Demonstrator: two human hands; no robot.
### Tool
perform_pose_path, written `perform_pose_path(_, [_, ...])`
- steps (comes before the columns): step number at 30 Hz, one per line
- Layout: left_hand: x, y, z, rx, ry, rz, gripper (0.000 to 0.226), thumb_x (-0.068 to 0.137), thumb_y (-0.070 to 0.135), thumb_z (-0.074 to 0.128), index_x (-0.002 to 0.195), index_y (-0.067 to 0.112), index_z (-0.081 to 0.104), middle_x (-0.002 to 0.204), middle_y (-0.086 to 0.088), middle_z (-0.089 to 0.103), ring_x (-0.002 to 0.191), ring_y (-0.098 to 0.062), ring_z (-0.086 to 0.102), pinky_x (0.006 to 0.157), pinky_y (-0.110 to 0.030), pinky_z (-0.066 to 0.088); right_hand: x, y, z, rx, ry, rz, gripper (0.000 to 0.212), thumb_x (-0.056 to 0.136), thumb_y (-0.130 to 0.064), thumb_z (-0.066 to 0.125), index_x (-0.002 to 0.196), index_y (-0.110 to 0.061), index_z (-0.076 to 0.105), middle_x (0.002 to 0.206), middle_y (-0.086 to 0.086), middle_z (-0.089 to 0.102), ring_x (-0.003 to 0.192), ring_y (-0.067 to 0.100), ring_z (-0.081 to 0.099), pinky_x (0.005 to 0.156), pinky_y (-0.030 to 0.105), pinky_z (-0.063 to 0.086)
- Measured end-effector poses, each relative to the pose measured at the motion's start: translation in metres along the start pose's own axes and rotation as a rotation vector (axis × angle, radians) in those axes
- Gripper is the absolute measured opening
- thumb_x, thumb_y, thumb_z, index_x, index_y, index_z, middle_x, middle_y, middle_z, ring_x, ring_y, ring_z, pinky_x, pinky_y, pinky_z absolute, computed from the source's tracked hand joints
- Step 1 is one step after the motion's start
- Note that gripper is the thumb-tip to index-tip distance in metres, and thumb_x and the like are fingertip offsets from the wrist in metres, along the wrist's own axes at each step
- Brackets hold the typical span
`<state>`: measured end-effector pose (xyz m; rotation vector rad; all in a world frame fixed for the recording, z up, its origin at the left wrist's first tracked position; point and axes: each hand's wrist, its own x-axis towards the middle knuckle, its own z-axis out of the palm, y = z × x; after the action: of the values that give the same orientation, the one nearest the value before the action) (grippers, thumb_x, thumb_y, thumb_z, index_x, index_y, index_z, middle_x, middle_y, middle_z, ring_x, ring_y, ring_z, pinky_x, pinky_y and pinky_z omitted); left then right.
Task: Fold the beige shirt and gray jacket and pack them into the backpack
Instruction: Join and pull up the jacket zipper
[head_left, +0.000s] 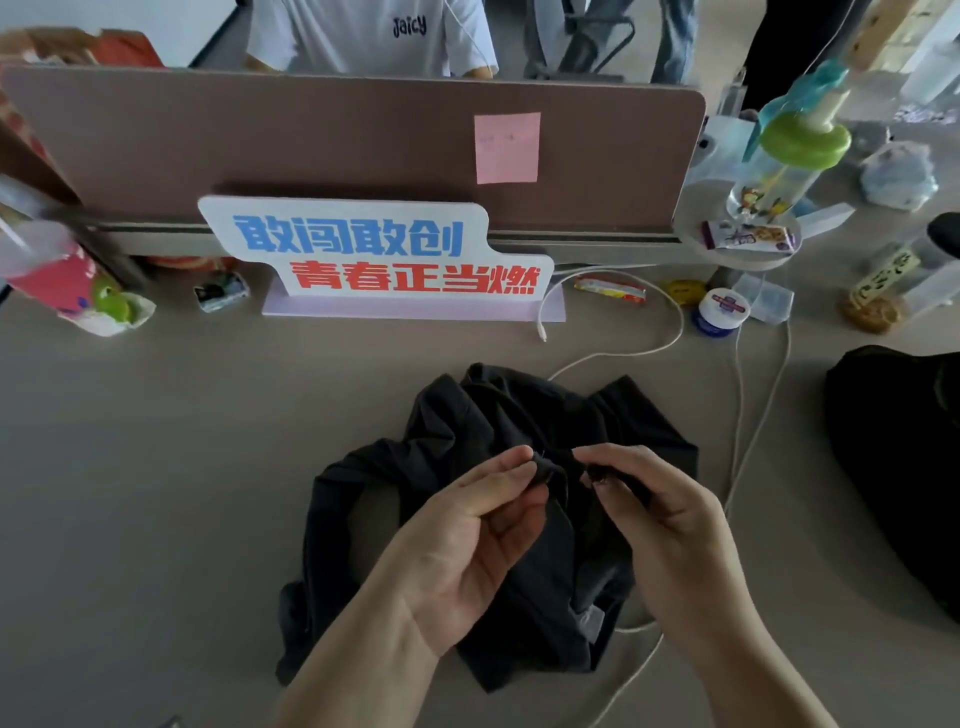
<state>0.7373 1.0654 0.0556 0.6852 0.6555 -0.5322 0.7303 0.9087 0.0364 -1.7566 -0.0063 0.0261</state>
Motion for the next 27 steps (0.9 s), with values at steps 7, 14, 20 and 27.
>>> perform_pose_path(7, [-0.008,-0.005,0.014,0.024,-0.082,-0.026,0.016,0.060,0.003,0.070,0.074,0.008,0.071,0.068,-0.006,0.069,0.058,-0.011,0.069,0.053,-0.021,0.058,-0.009,-0.003,-0.010,0.509,-0.014,0.195,0.028,0.081,0.005,0.052,0.083,-0.009,0.077,0.100,0.016,0.066,0.104,0.031,0.059,0.096,0.043,0.041])
perform_pose_path(14, [-0.015,-0.010,0.028,0.217,-0.086,0.096,0.023,0.075,0.004,0.065,0.061,0.019,0.074,0.069,-0.003,0.070,0.058,-0.010,0.067,0.052,-0.021,0.054,-0.011,-0.013,-0.024,0.540,-0.087,0.159,0.060,0.054,-0.053,0.084,0.098,-0.015,0.072,0.089,0.009,0.067,0.087,0.022,0.060,0.079,0.029,0.051])
perform_pose_path(20, [-0.024,-0.009,0.036,0.586,-0.108,0.266,0.036,0.090,0.003,0.054,0.070,0.022,0.078,0.071,-0.006,0.072,0.064,-0.011,0.067,0.061,-0.022,0.053,-0.012,-0.031,-0.039,0.381,-0.115,0.023,0.024,0.071,-0.018,0.076,0.093,-0.016,0.067,0.082,0.002,0.065,0.078,0.012,0.058,0.072,0.020,0.049])
perform_pose_path(27, [-0.029,-0.010,0.045,0.784,-0.217,0.280,0.031,0.068,0.045,0.065,0.076,0.018,0.079,0.070,-0.003,0.073,0.067,-0.011,0.068,0.065,-0.023,0.055,-0.007,-0.047,-0.048,0.117,-0.113,-0.021,0.022,0.081,0.006,0.066,0.091,-0.014,0.067,0.079,0.001,0.068,0.072,0.009,0.062,0.067,0.017,0.049])
